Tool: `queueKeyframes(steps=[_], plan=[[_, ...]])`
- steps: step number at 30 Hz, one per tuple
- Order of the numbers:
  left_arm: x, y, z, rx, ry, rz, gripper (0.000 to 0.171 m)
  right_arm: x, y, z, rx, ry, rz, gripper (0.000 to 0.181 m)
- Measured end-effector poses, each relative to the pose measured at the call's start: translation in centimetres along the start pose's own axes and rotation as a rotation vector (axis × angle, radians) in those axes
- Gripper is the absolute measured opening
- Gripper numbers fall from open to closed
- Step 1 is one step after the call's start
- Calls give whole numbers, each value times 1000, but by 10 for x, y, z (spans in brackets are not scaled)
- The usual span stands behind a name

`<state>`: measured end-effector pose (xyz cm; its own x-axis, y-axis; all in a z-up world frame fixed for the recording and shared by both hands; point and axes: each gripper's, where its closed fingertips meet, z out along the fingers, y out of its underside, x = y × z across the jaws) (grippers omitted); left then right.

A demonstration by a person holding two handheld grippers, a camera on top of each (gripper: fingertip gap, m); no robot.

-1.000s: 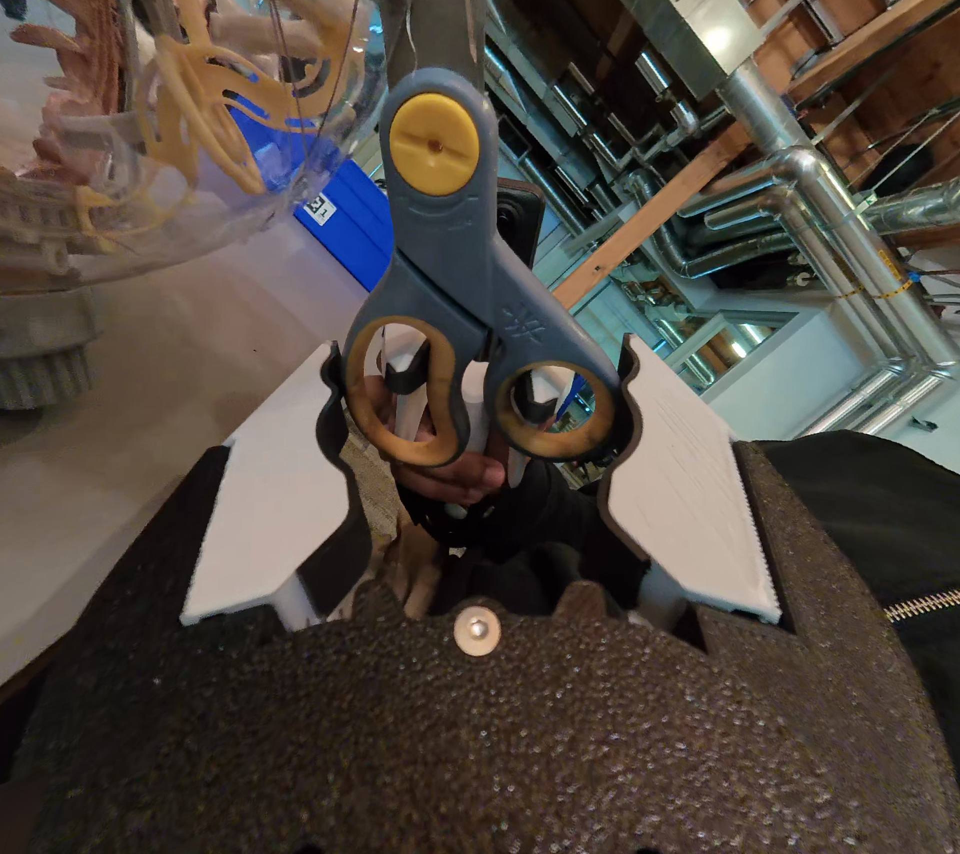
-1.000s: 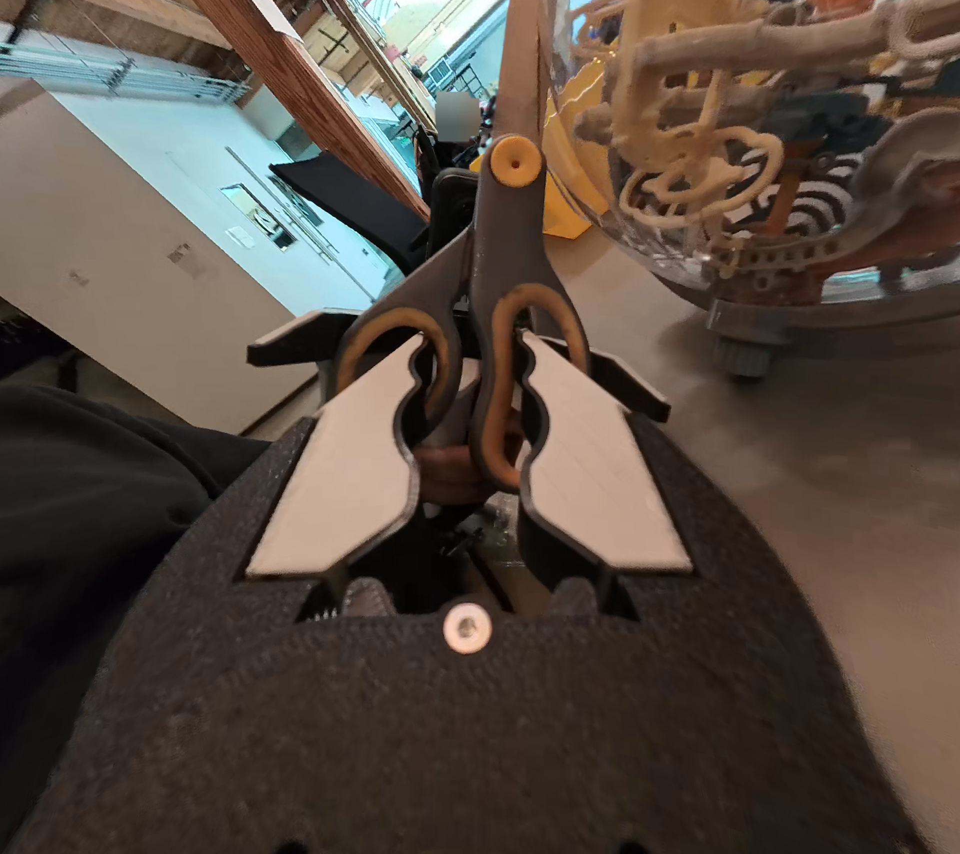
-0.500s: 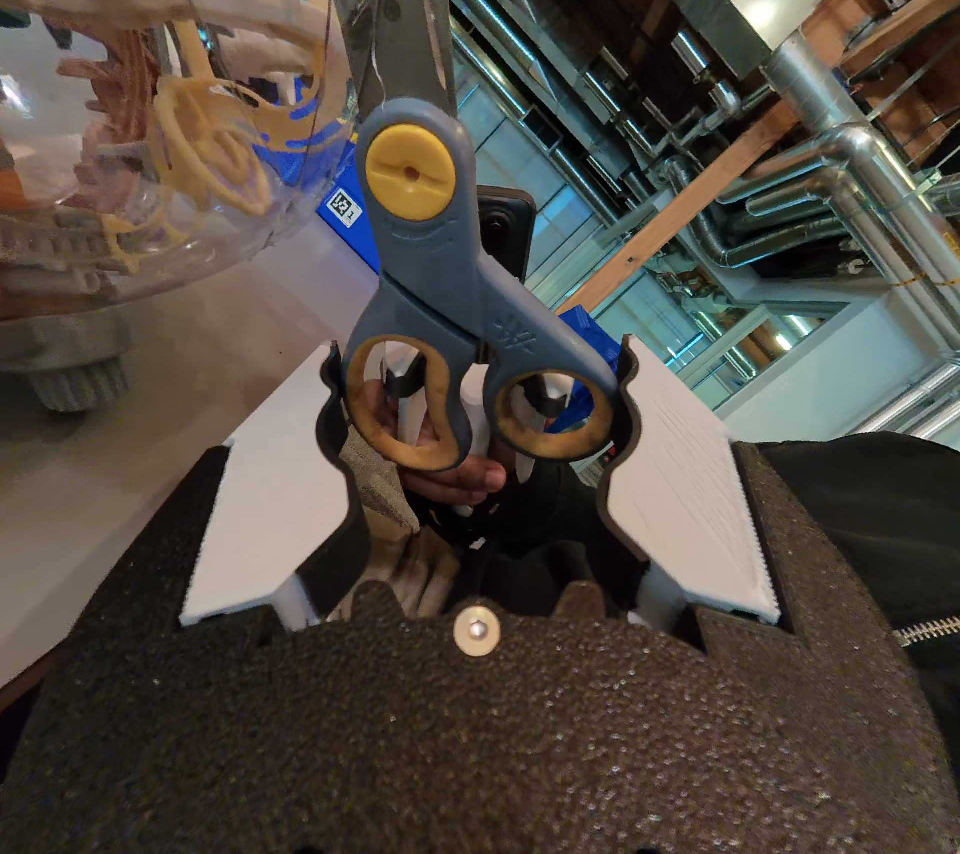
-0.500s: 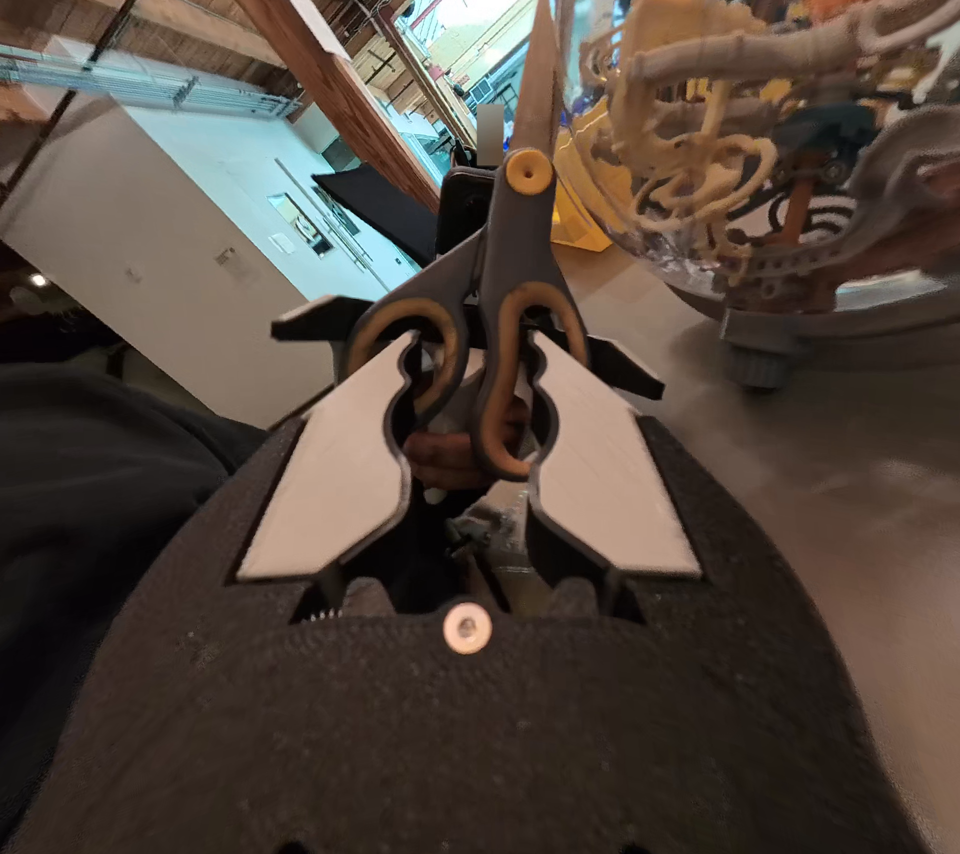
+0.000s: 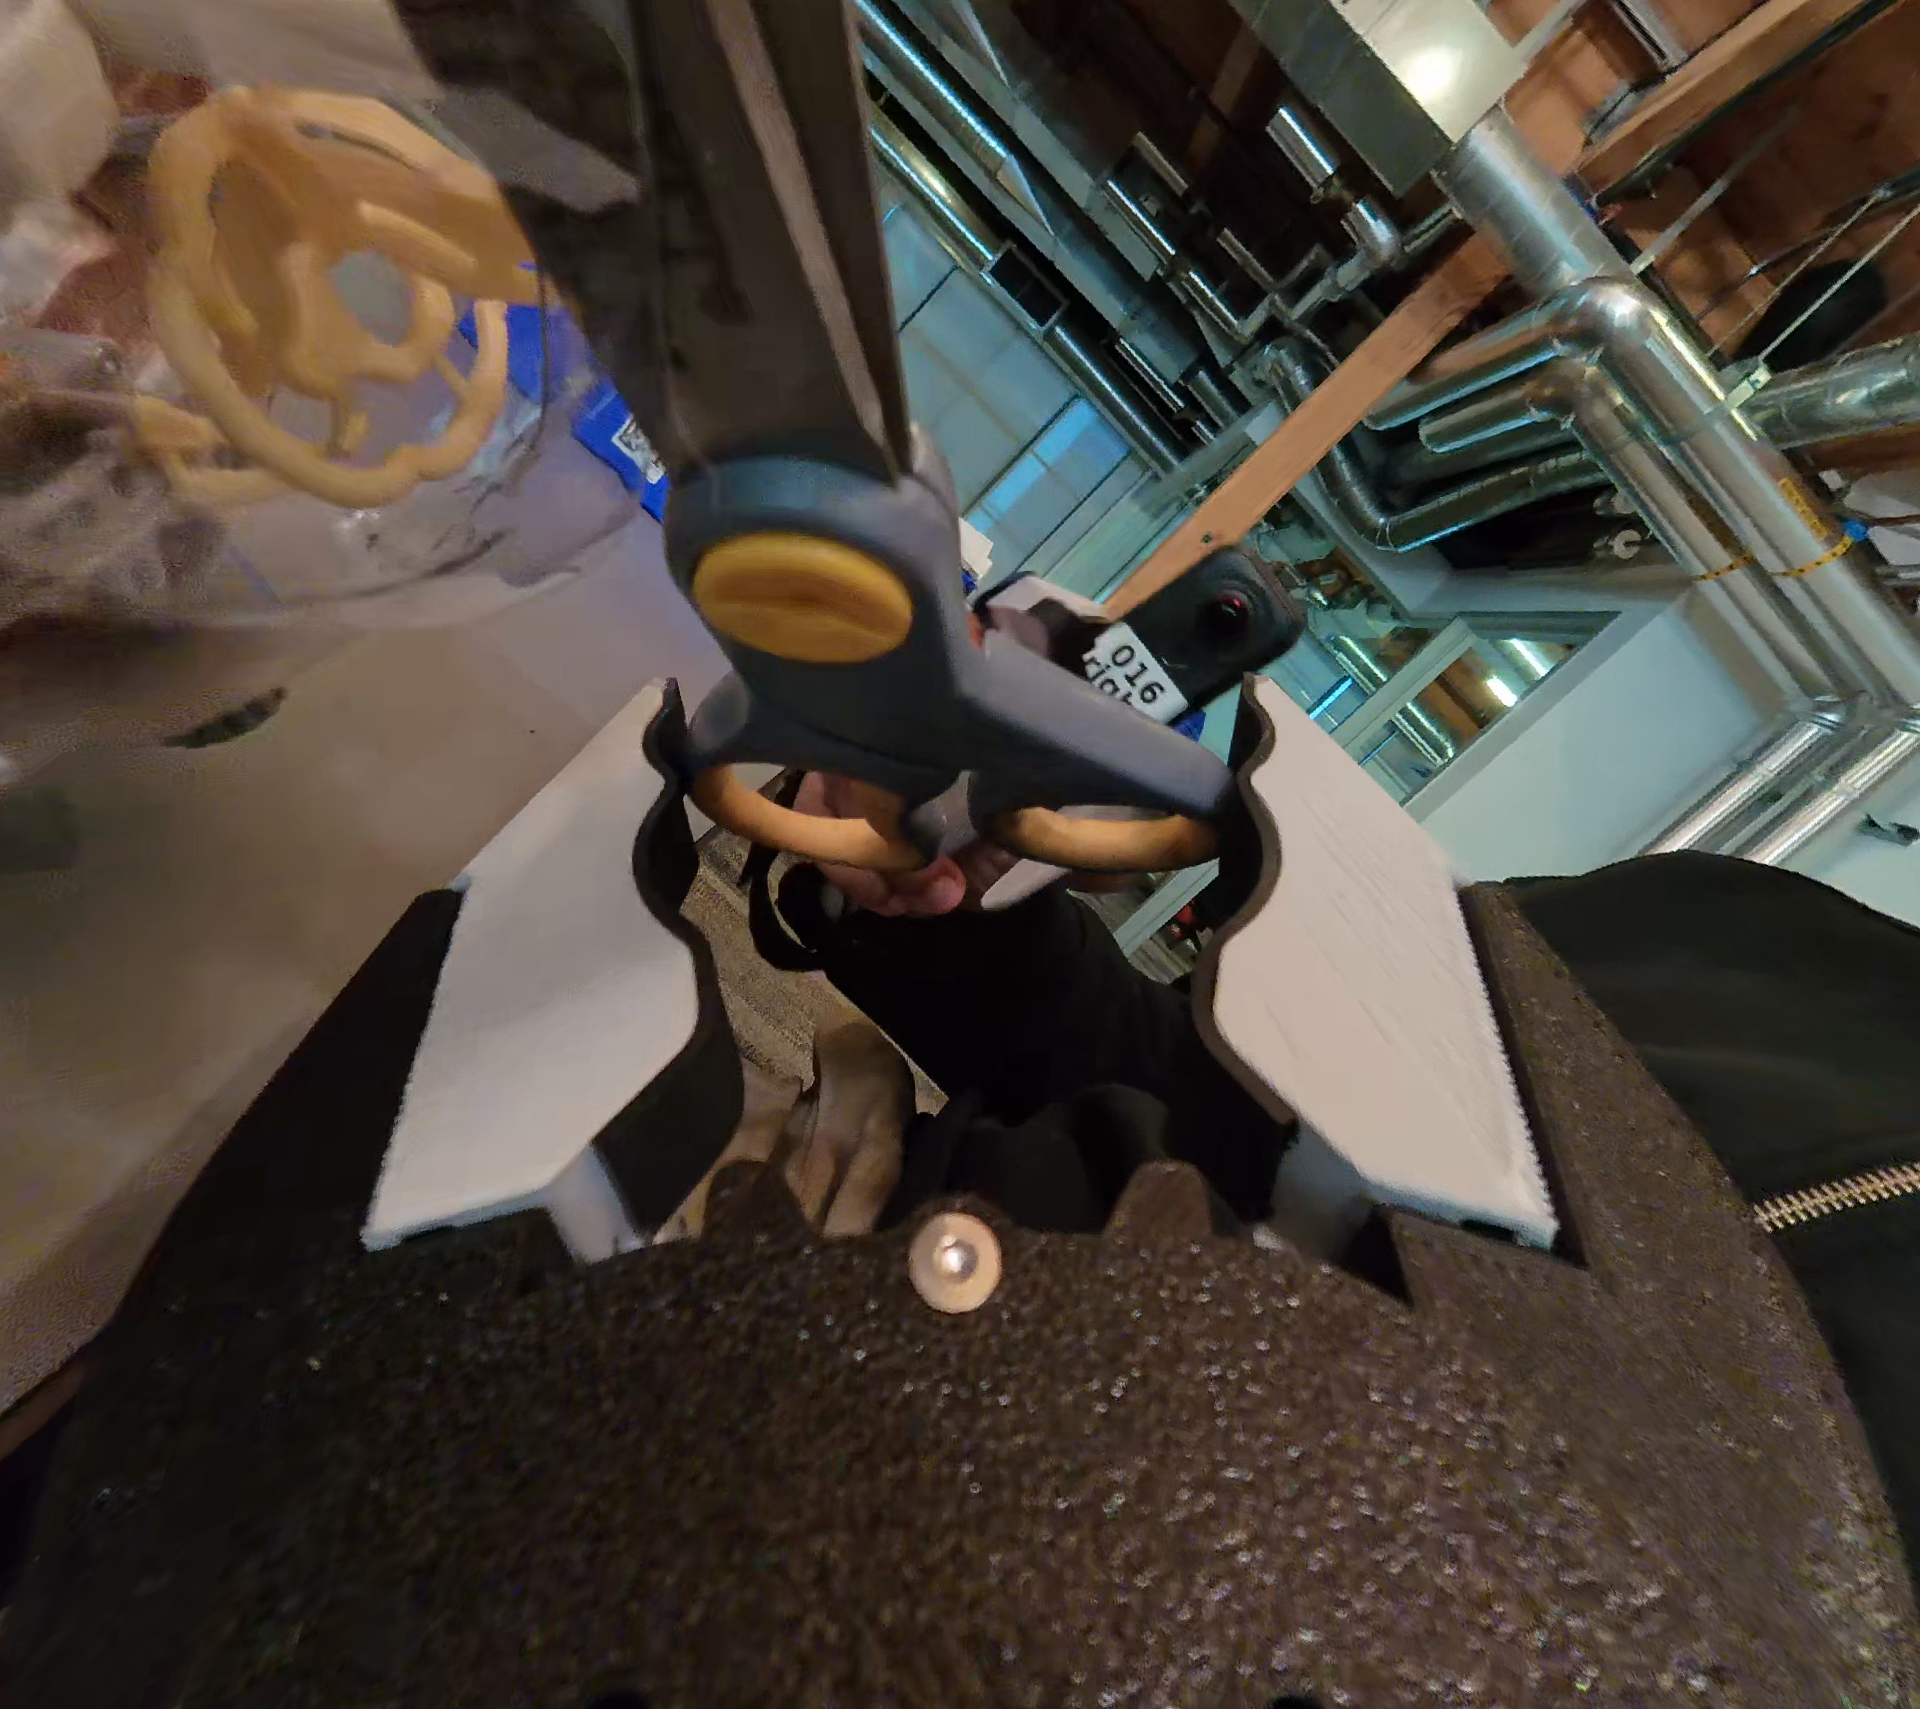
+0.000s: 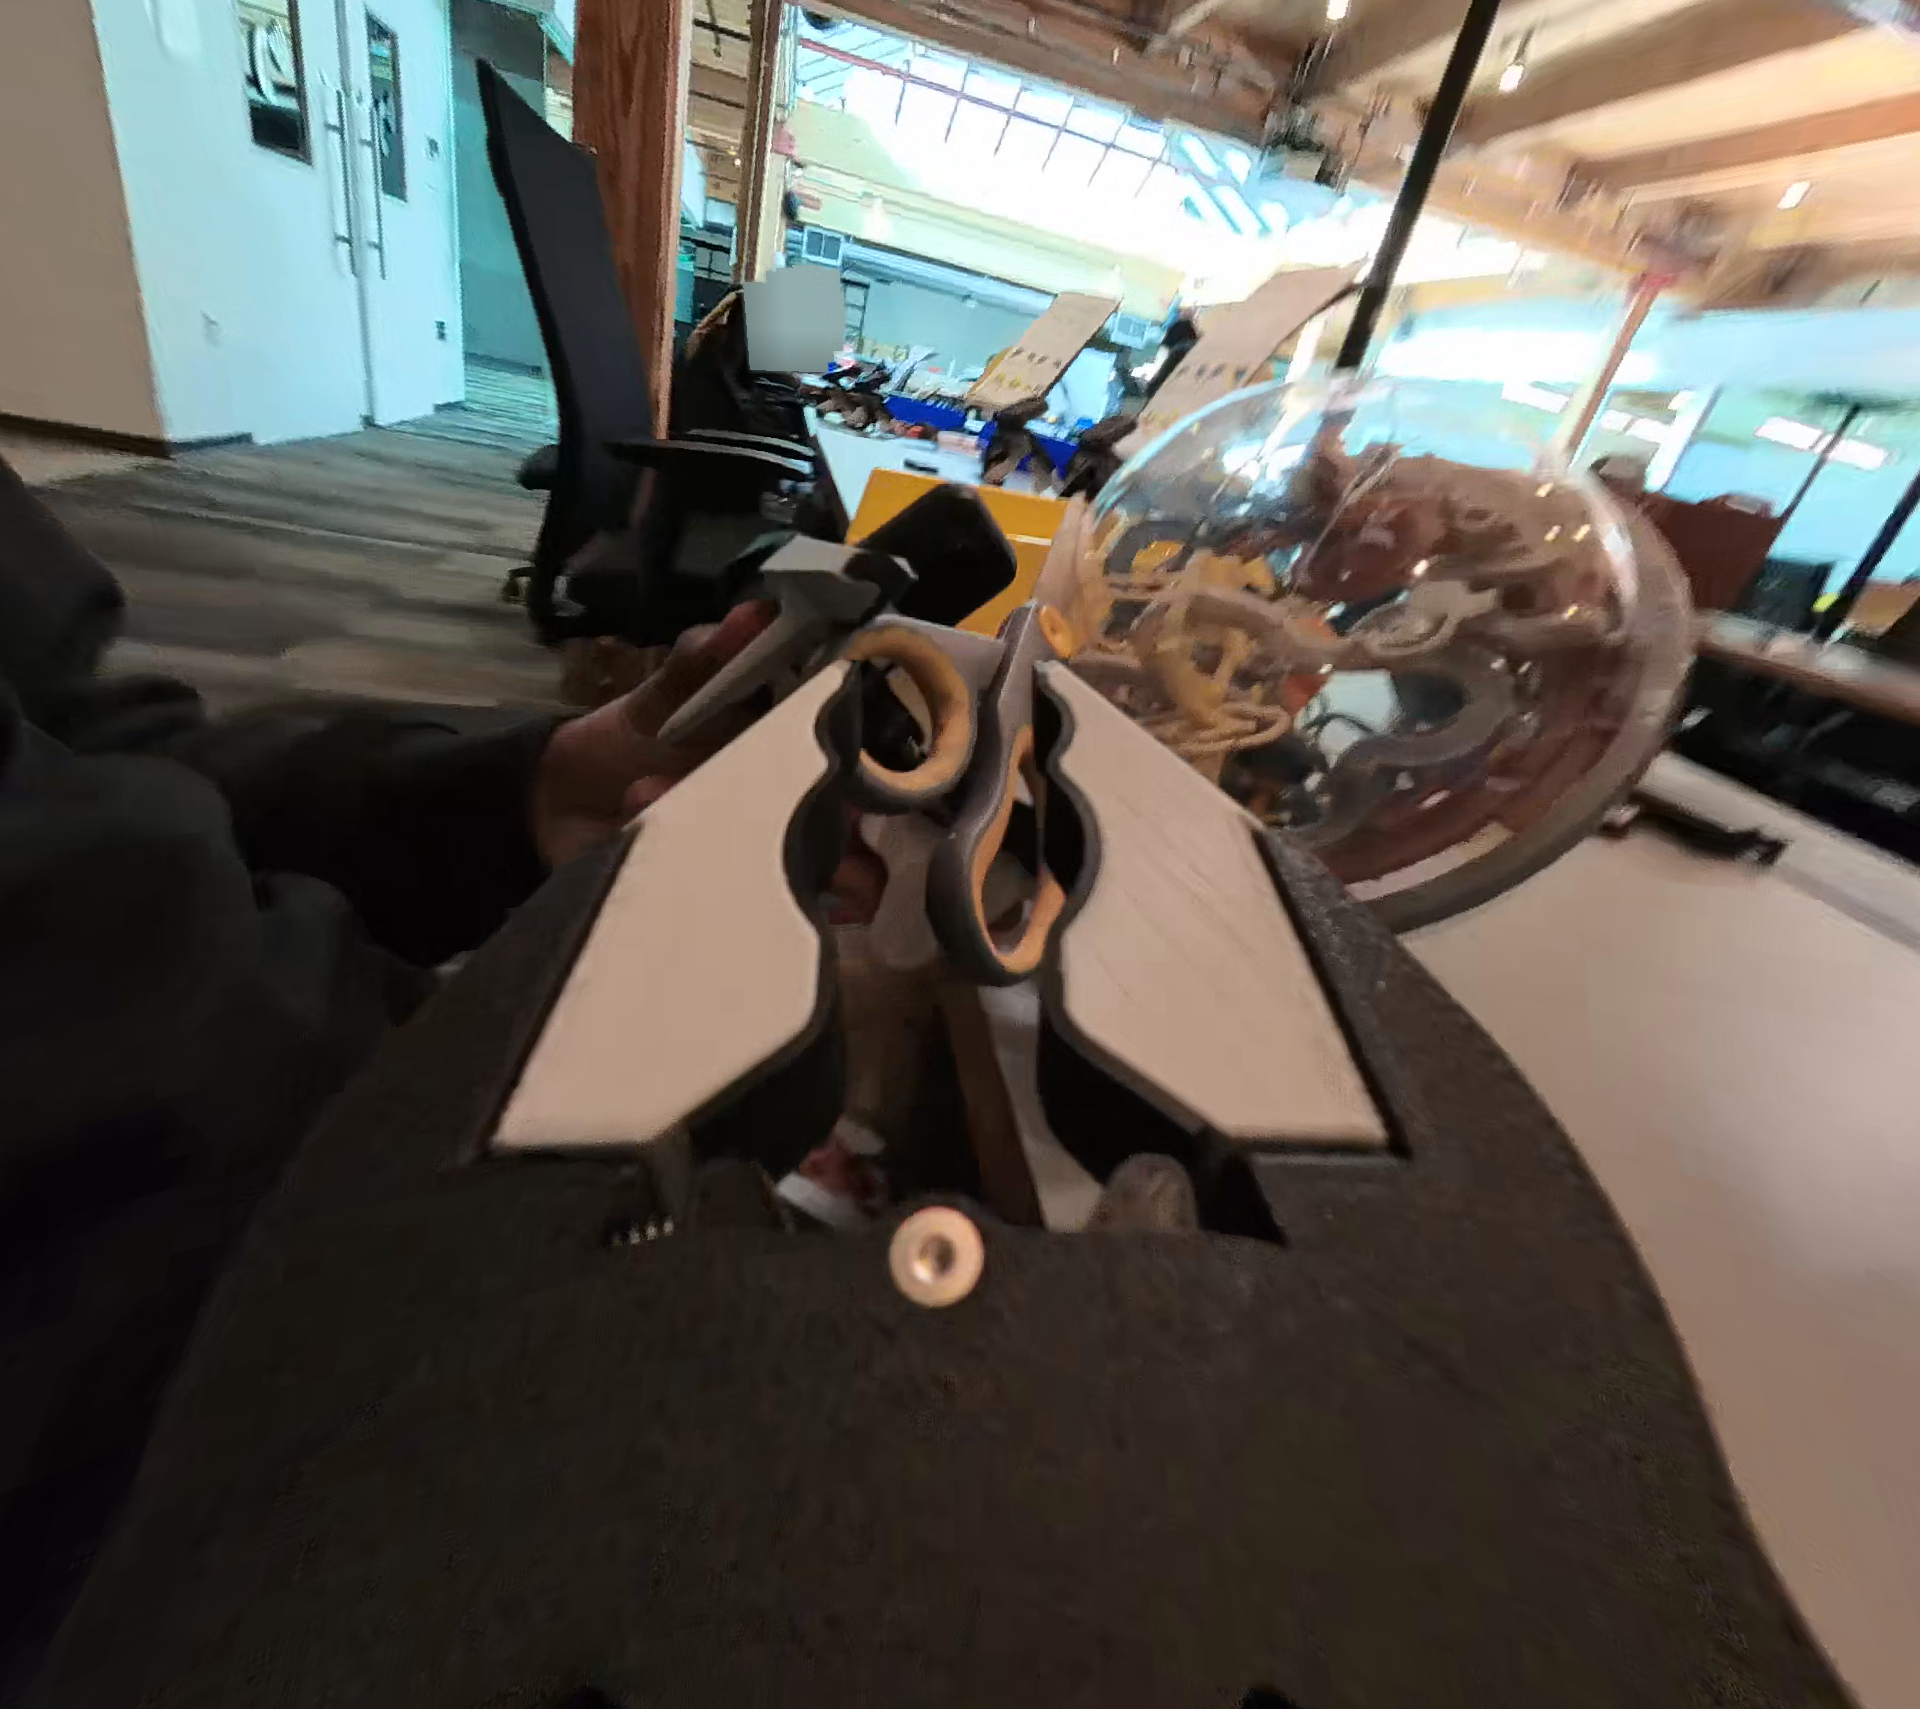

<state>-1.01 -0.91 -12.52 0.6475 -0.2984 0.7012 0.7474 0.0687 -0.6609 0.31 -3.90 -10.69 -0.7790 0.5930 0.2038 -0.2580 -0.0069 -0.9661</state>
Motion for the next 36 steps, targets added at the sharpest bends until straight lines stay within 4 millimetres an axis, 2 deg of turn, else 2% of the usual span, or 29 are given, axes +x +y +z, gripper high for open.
queueKeyframes(steps=[4, 8, 14, 15, 16, 18, 24, 27, 31, 36], plan=[[1, -3, -3, 15, 29, -14, 100, 0, -8, -4, 27, 18, -57, 28], [-4, -8, -8, 37, 30, -48, 100, -12, -9, -5, 13, -63, -53, 29], [-9, -7, -8, 33, 4, -65, 99, -14, 21, 13, -219, 28, -327, 30], [-11, -5, -7, 23, -8, -62, 100, -12, 26, 16, -247, 53, -379, 28], [-13, -2, -6, 10, -25, -58, 99, -9, 28, 18, -264, 92, -425, 12], [-17, 0, -4, -4, -57, -52, 100, -8, 31, 22, -274, 123, -458, 7], [-19, -12, -9, 55, -87, -65, 103, 0, 25, 30, -156, 147, -56, 7], [-16, -19, -13, 90, -77, -20, 98, 15, 5, 23, 7, 148, 246, 6], [-16, -22, -16, 112, -73, 3, 97, 41, -6, 7, 166, 167, 529, 6], [-16, -11, -5, 75, -69, 0, 95, 36, -9, 10, 271, 98, 726, 5]])
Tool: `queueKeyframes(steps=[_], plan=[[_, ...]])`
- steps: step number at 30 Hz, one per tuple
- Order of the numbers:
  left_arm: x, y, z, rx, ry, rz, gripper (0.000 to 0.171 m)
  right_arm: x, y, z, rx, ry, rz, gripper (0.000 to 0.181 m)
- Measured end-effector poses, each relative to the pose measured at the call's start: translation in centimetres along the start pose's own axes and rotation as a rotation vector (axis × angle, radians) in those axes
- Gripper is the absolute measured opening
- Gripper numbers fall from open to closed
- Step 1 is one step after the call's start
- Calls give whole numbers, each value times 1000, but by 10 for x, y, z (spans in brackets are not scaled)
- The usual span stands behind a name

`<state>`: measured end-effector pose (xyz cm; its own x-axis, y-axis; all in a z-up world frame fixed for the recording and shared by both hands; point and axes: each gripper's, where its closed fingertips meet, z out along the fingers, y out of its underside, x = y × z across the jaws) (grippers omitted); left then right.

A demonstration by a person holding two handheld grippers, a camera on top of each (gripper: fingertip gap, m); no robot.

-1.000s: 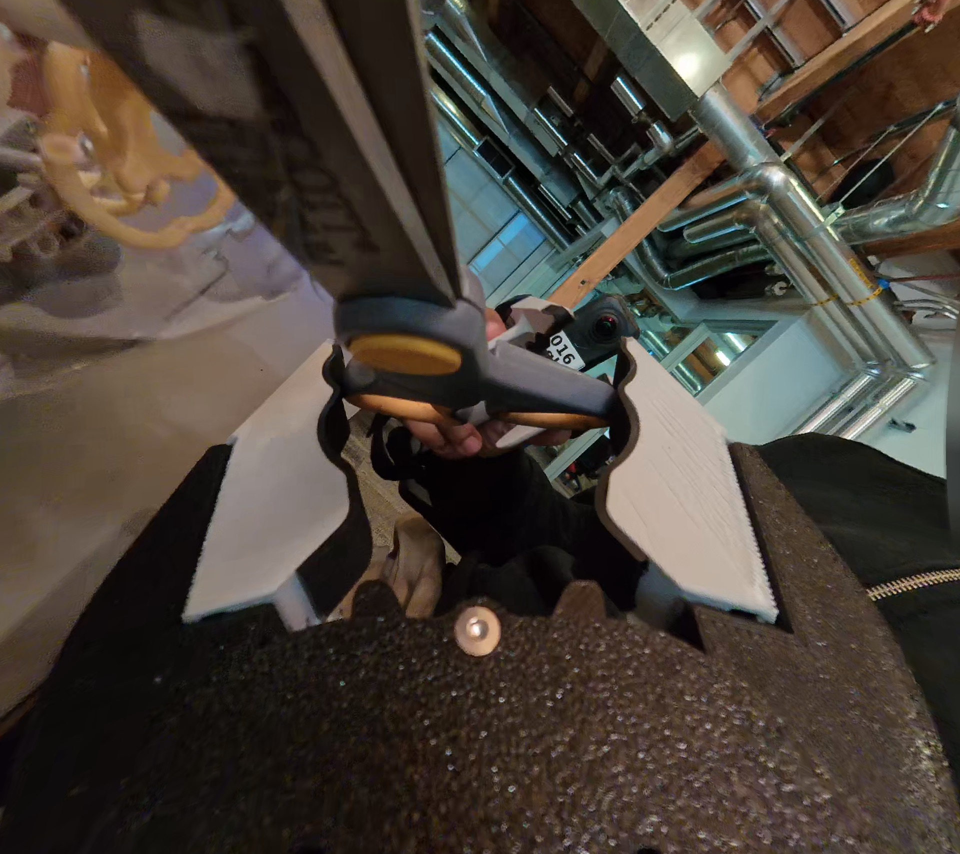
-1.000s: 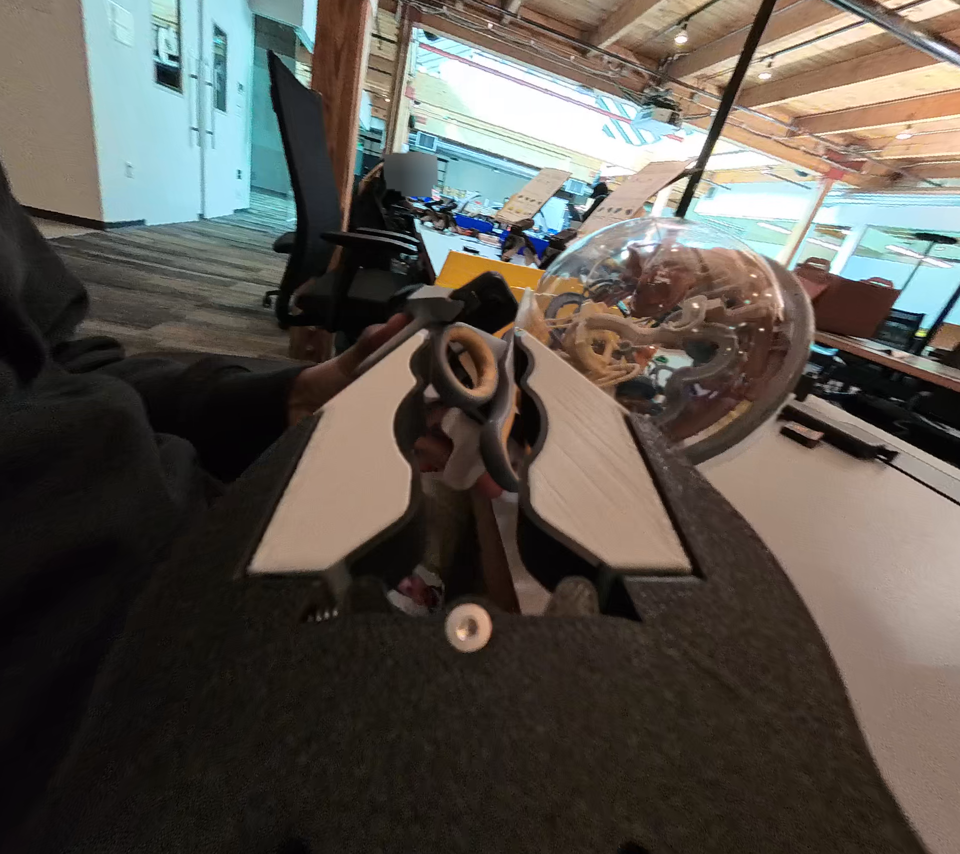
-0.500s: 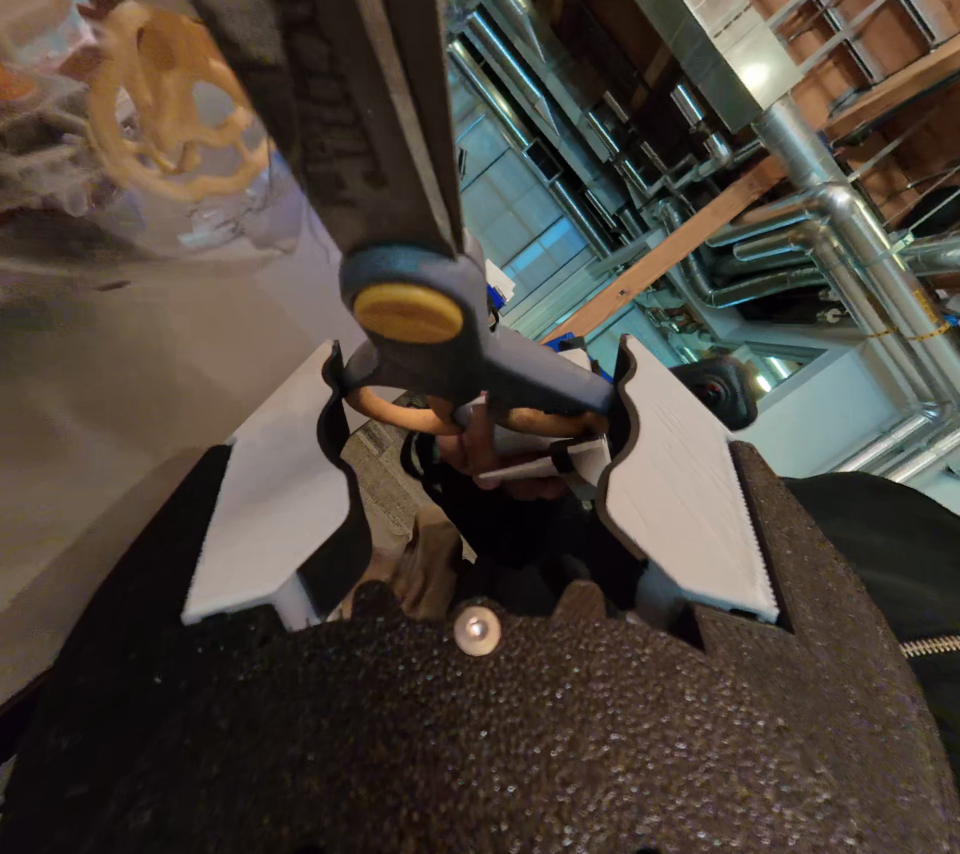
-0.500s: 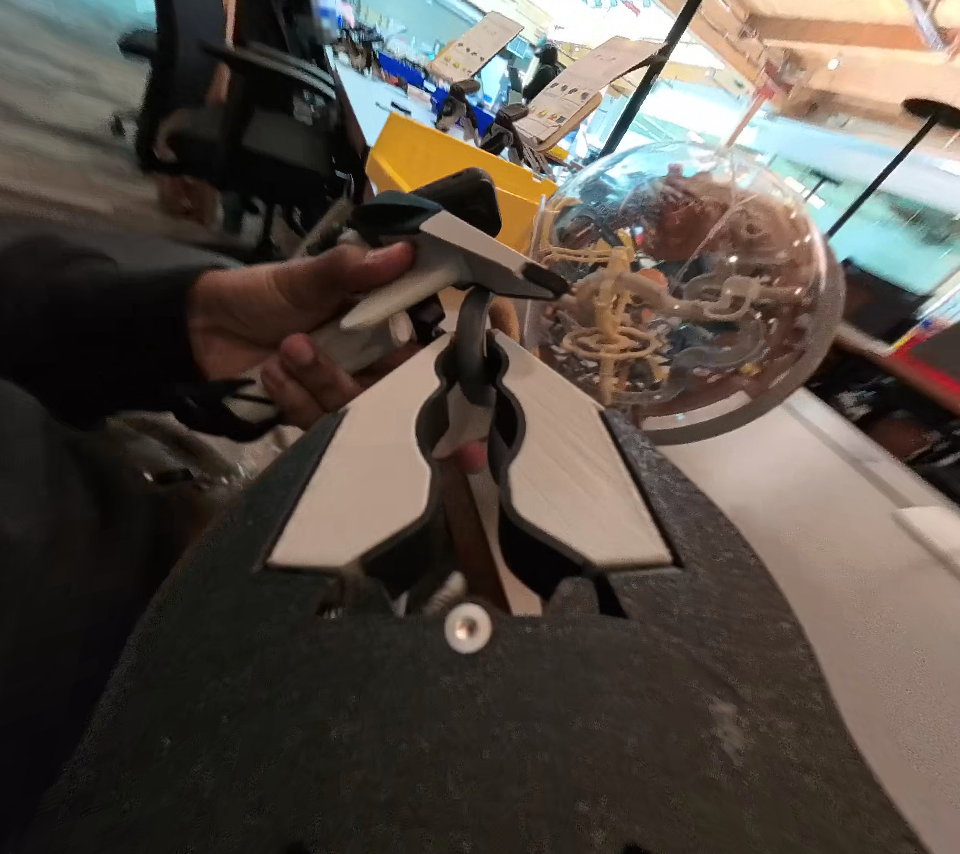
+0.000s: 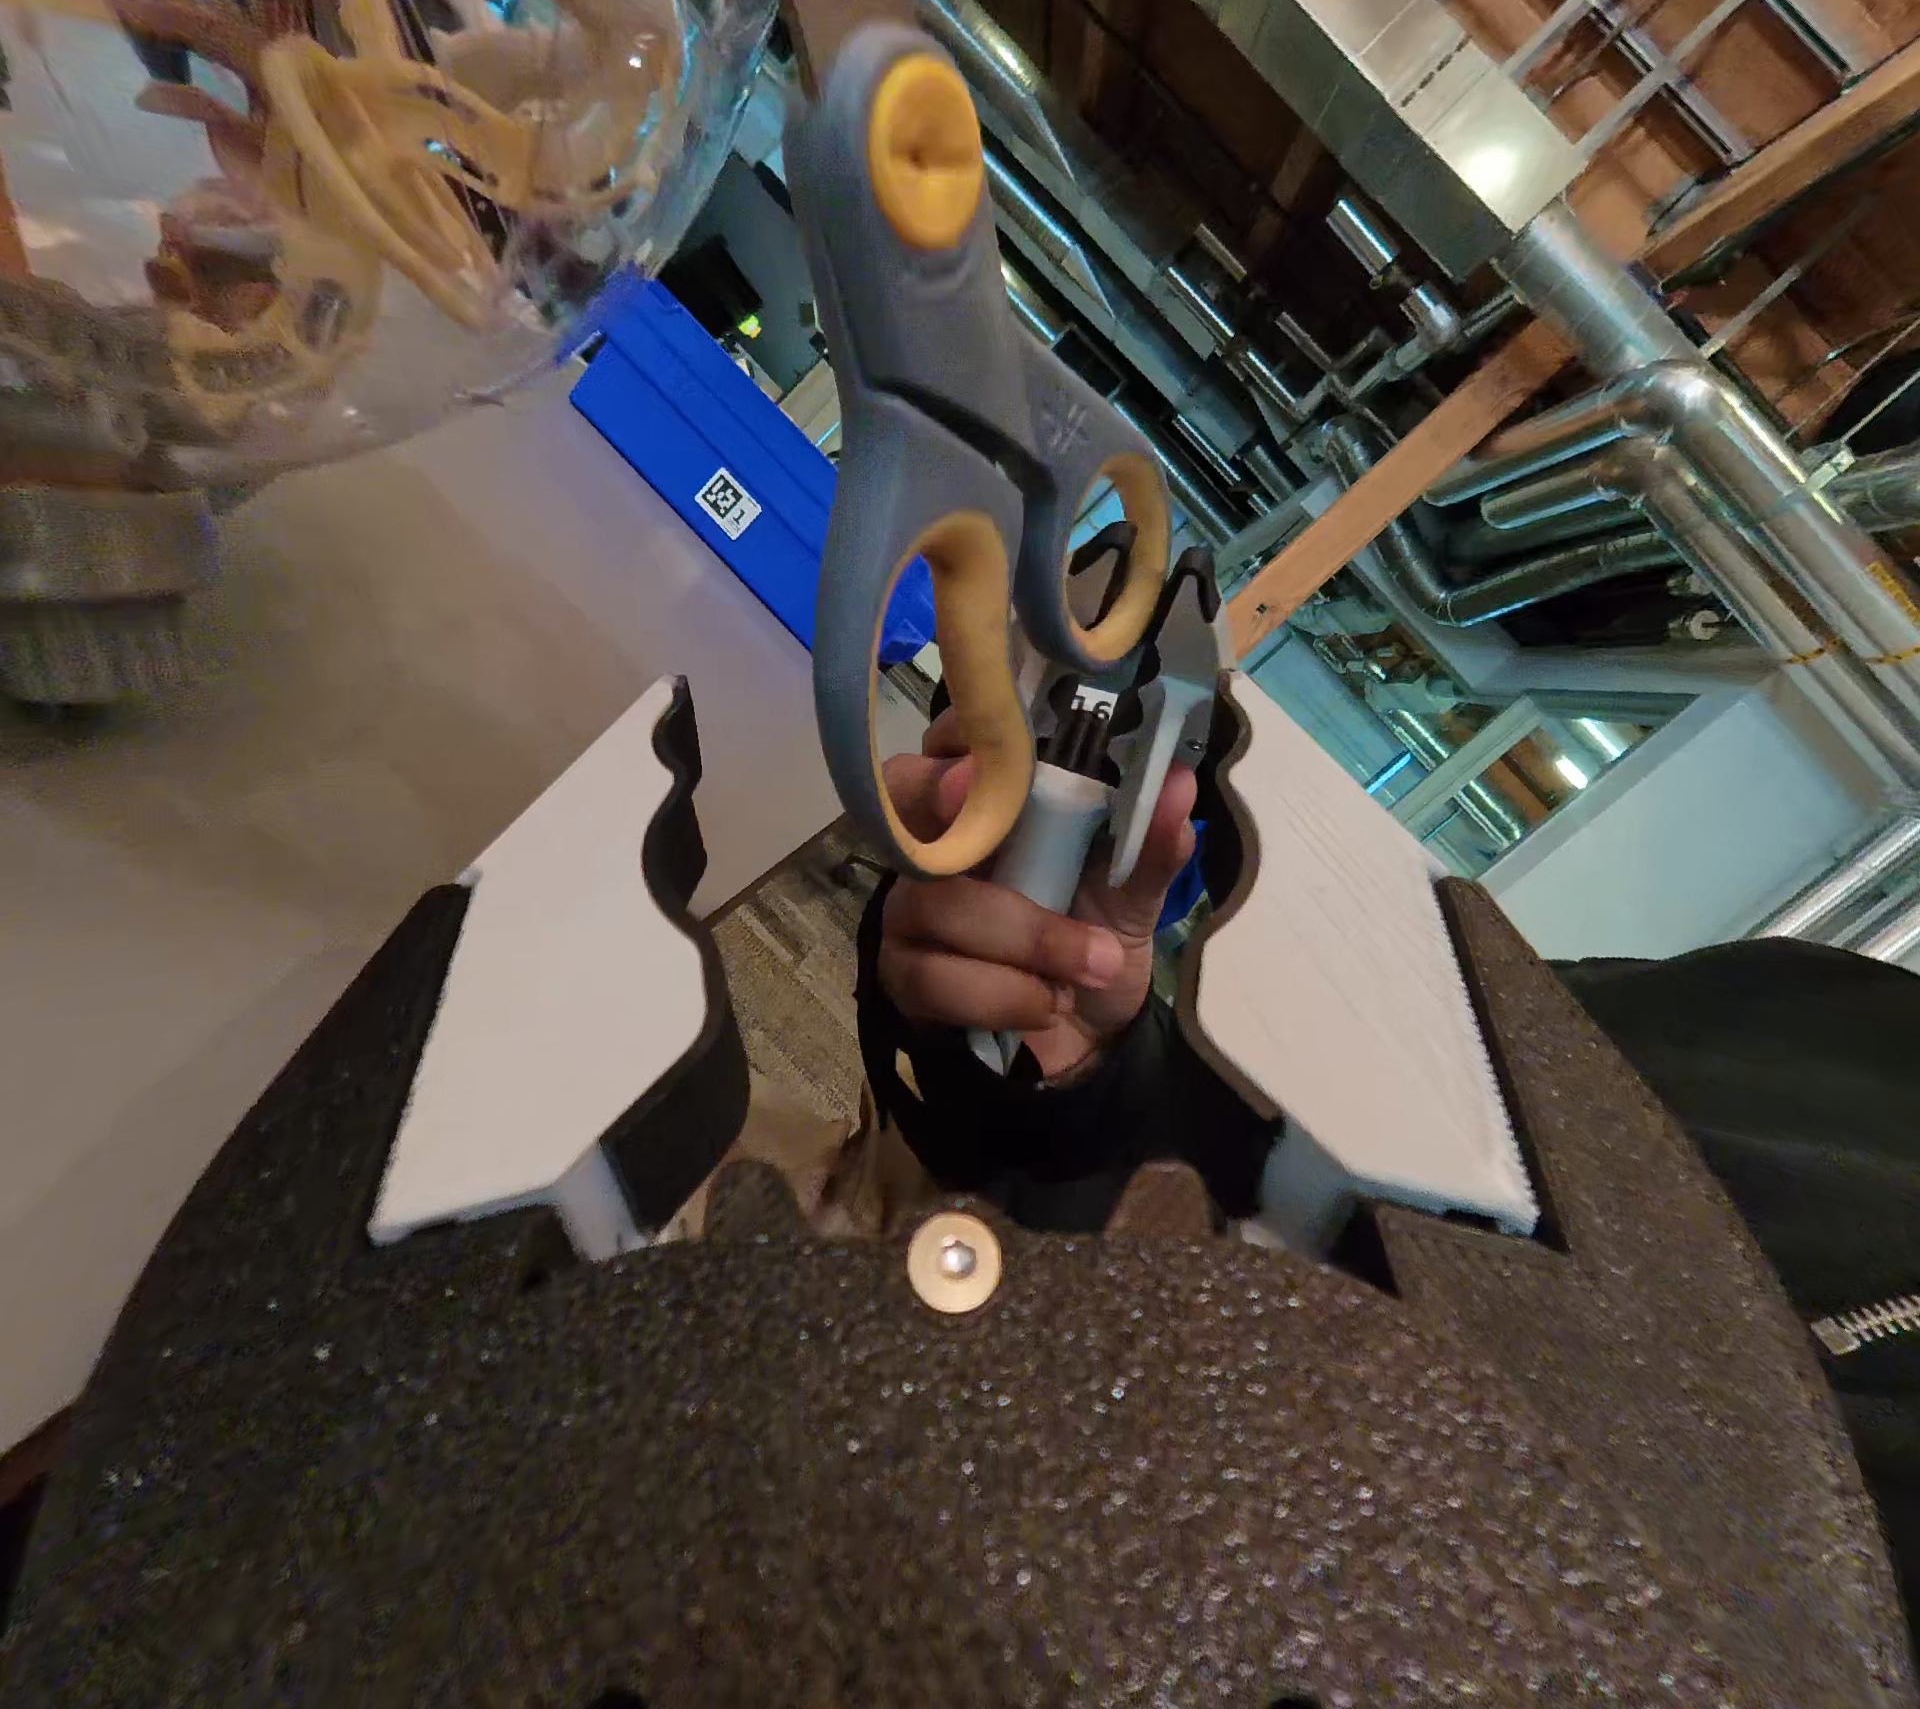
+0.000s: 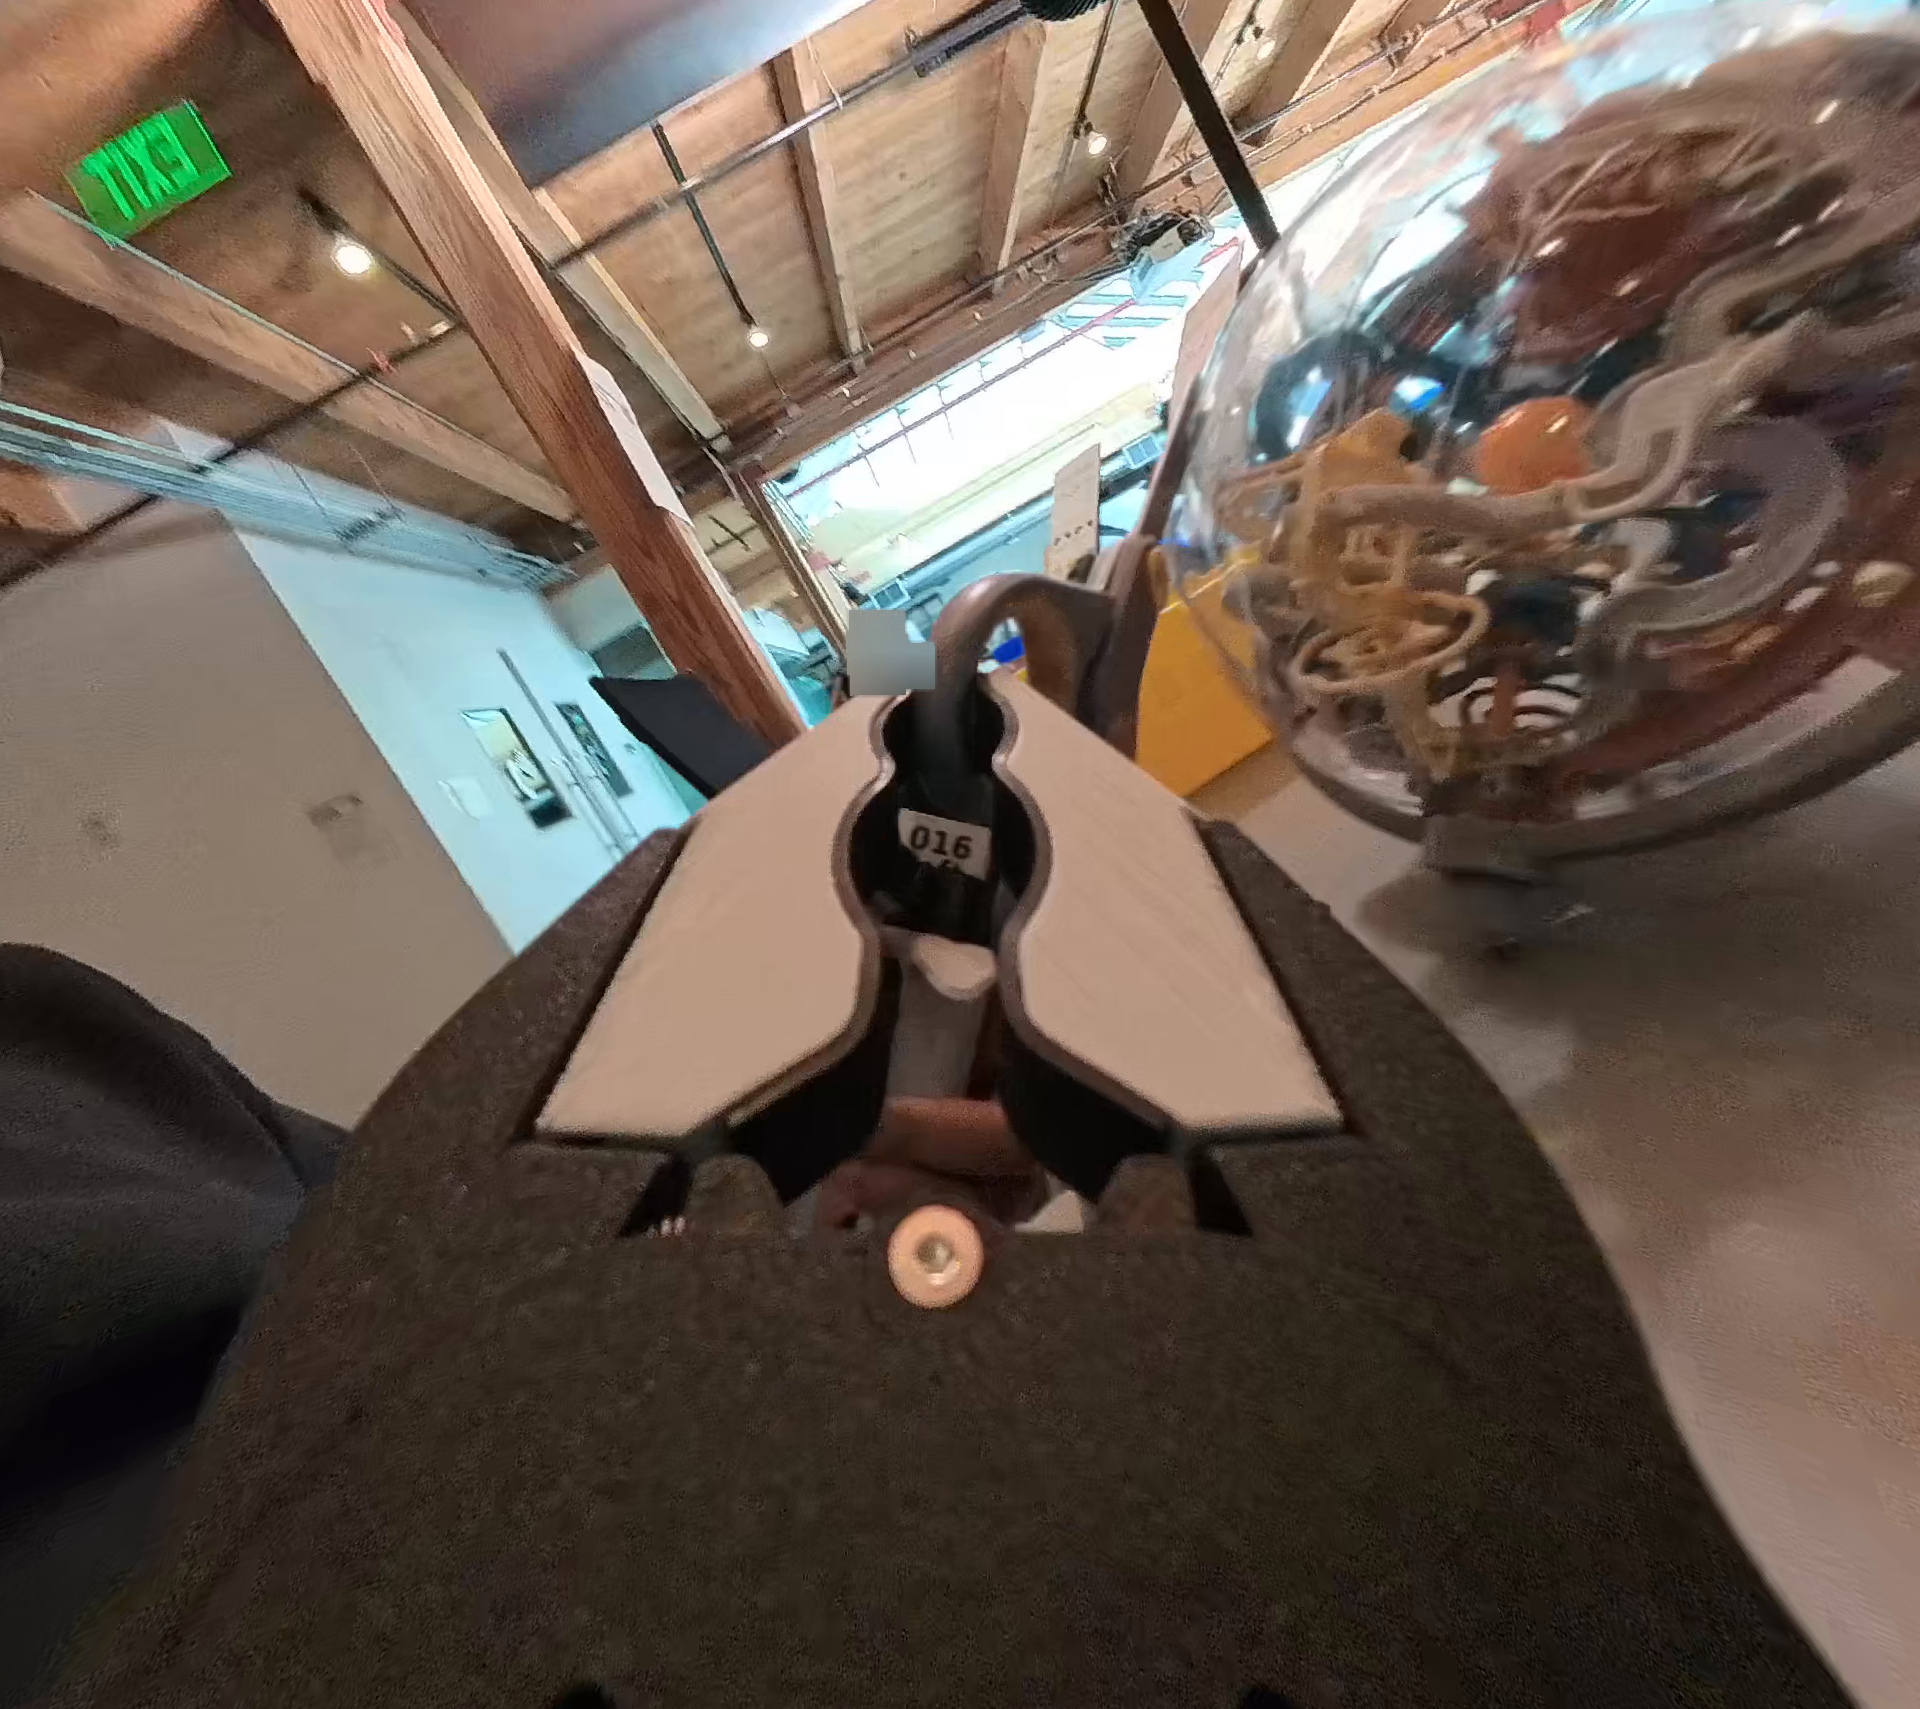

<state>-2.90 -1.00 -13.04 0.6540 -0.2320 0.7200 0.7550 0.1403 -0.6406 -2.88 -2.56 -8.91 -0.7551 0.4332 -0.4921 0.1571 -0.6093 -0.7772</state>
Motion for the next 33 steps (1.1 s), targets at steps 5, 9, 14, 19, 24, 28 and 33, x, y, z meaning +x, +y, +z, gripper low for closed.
queueKeyframes(steps=[5, 9, 14, 19, 24, 28, 33], plan=[[4, -7, -3, 56, 19, 21, 44, -3, 9, 4, -18, 2, -4, 7], [4, -15, -8, 93, 53, -43, 32, -1, 12, 3, -37, 9, 1, 6], [8, -18, -12, 104, 171, -199, 10, 5, -14, -8, 79, -6, 86, 6], [6, -9, -9, 49, 162, -188, 7, 14, -39, -23, 147, 10, 71, 4], [1, -10, -12, 40, 142, -175, 14, 6, -33, -19, 129, 1, 14, 5], [-12, -23, -21, 108, 39, -121, 29, 1, -37, -21, 146, -10, -40, 5], [-17, -30, -27, 90, -90, 35, 44, -1, -29, -17, 130, -12, -40, 4]])
